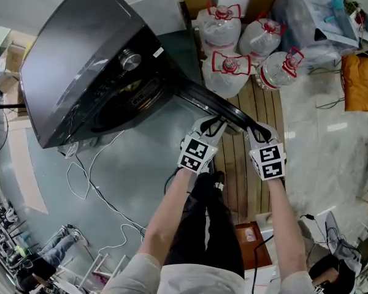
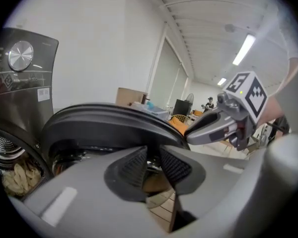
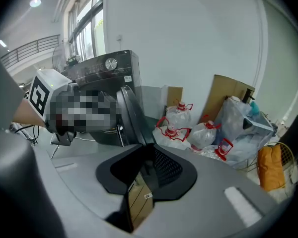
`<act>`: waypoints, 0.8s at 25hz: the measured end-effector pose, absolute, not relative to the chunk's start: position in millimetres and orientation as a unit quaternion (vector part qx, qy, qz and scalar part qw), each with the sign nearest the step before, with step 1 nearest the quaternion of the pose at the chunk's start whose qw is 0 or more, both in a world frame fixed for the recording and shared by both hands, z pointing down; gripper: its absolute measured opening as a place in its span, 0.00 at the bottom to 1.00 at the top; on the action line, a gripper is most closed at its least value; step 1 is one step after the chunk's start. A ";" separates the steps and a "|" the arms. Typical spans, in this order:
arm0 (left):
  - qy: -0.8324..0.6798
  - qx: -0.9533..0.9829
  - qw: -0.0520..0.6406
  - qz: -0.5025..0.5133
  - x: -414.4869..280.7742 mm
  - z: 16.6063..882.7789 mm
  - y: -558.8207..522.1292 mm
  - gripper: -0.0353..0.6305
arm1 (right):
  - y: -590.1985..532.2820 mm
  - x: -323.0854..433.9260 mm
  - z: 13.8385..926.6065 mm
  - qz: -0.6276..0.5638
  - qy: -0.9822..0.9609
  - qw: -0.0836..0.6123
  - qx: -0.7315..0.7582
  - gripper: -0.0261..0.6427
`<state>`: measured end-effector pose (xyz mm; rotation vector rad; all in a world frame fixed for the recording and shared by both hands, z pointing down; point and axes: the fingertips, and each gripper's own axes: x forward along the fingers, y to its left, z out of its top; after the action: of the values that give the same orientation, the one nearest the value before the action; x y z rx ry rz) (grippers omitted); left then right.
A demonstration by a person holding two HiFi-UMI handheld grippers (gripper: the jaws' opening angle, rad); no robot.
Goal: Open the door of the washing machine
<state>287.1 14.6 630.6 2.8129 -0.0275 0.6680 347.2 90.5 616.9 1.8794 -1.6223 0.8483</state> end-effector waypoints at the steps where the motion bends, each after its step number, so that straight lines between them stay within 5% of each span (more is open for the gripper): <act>1: -0.008 0.965 0.125 0.229 290.2 629.8 11.8 0.26 | 89.2 351.9 617.3 0.313 -0.592 0.258 0.696 0.13; 20: -0.055 0.967 0.141 0.206 325.2 612.3 -65.6 0.25 | 51.6 432.3 609.5 0.299 -0.508 0.270 0.761 0.04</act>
<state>325.2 -65.6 612.3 2.7916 -0.1575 0.5935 432.3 51.6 609.5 2.0521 -1.3704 0.8058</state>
